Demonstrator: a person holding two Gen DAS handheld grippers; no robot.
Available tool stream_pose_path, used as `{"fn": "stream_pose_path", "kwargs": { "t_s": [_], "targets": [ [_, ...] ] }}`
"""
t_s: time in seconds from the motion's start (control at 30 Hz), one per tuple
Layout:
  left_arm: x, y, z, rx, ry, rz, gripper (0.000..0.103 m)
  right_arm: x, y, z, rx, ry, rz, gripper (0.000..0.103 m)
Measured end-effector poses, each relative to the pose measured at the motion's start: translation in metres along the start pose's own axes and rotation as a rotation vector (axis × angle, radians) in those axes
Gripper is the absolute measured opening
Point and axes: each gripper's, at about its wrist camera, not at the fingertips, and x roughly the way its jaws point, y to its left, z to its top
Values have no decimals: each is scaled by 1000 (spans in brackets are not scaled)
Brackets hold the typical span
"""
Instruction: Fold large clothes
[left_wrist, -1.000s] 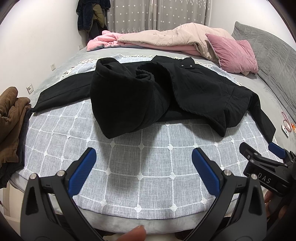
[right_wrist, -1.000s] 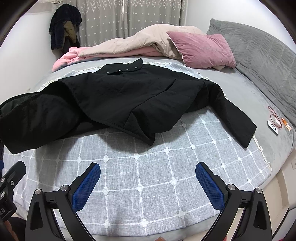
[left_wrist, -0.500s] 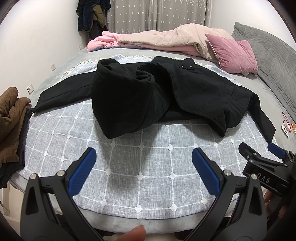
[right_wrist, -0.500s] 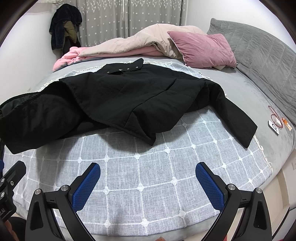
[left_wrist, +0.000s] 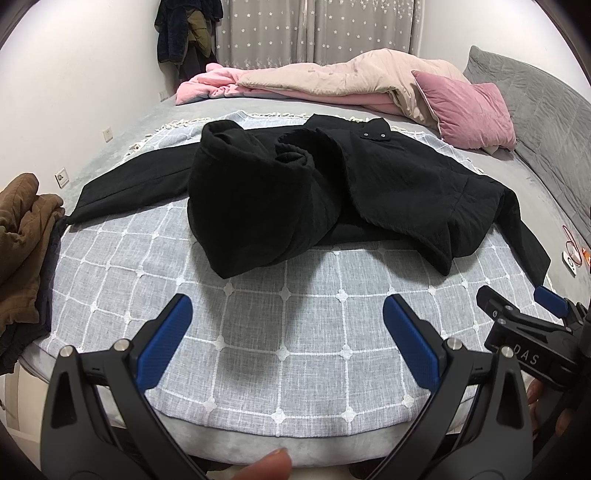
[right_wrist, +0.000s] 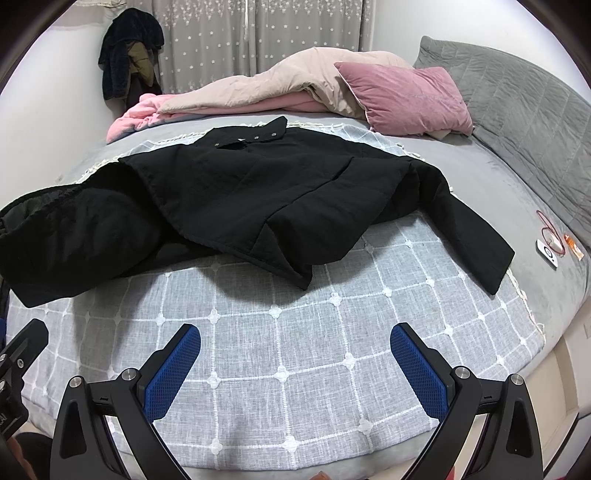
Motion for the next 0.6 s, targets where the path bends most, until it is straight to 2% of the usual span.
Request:
{"fn": "stream_pose_path", "kwargs": {
  "t_s": [0.33, 0.5, 0.6],
  "targets": [
    [-4, 4, 0, -8, -17, -10, 102, 0, -9, 3, 42, -15, -13, 103],
    [-23, 16, 8, 22, -110, -61, 103, 4, -19, 10, 39, -30, -8, 103],
    [-30, 30, 22, 18, -129, -81, 103, 8, -28, 19, 66, -37, 3, 103]
  ]
}}
